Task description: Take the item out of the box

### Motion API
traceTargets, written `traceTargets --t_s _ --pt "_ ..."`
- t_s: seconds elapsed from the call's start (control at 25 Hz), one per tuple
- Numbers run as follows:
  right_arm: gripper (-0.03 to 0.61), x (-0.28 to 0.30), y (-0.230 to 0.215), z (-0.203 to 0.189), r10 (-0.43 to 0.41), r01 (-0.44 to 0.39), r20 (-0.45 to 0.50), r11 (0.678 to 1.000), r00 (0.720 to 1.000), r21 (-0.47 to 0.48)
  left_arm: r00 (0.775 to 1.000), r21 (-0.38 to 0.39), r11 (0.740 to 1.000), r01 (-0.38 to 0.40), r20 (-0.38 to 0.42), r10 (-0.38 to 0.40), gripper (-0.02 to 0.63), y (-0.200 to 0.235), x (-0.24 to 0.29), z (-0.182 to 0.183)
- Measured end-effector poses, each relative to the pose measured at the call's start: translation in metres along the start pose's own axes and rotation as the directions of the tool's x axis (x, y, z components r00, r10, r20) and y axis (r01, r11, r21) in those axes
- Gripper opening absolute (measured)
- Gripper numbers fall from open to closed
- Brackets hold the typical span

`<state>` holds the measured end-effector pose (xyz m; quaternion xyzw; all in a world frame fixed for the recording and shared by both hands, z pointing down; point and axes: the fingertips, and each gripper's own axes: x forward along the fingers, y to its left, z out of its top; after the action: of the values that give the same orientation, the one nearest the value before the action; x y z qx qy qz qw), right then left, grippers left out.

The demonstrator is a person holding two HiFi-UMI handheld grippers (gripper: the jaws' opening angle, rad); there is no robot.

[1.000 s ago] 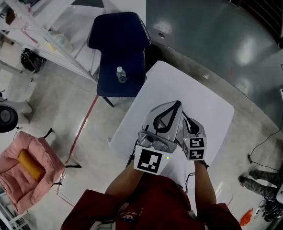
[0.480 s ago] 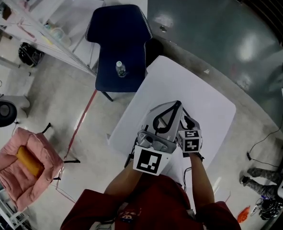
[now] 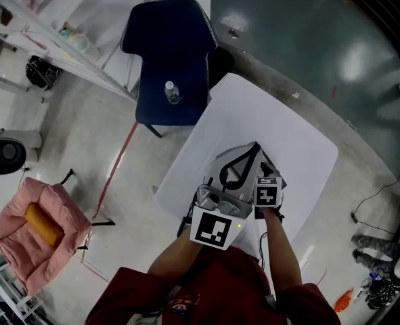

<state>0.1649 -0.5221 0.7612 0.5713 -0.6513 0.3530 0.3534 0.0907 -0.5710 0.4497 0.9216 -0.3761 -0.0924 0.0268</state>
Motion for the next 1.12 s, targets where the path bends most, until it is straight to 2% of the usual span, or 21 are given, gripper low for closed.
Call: traceTargets --t_s 0.28,0.56,0.68,0.92,1.12 --pt "0.164 0.016 -0.007 -0.010 -0.039 0.040 -0.076 0.999 0.996 0.022 1.000 -0.006 1.000 -0.015 -0.002 0.015 0.003 0.007 -0.001 -0.004" --pt "0.123 0.035 -0.013 -0.020 -0.078 0.078 -0.121 0.997 0.990 -0.003 0.999 -0.016 0.999 -0.036 -0.001 0.036 0.003 0.015 -0.004 -0.006" --pt "0.083 0.042 -0.019 -0.025 -0.099 0.098 -0.134 0.995 0.986 -0.015 0.999 -0.019 0.999 -0.040 -0.004 0.040 0.003 0.017 -0.005 -0.008" --pt "0.071 0.034 -0.013 -0.020 -0.078 0.080 -0.150 0.997 0.986 0.003 0.999 -0.017 0.999 -0.050 -0.006 0.050 0.003 0.020 -0.006 -0.010" --pt "0.055 0.030 -0.013 -0.017 -0.072 0.075 -0.125 0.997 0.990 0.025 0.999 -0.019 0.999 -0.050 -0.016 0.049 0.003 0.018 -0.007 -0.011"
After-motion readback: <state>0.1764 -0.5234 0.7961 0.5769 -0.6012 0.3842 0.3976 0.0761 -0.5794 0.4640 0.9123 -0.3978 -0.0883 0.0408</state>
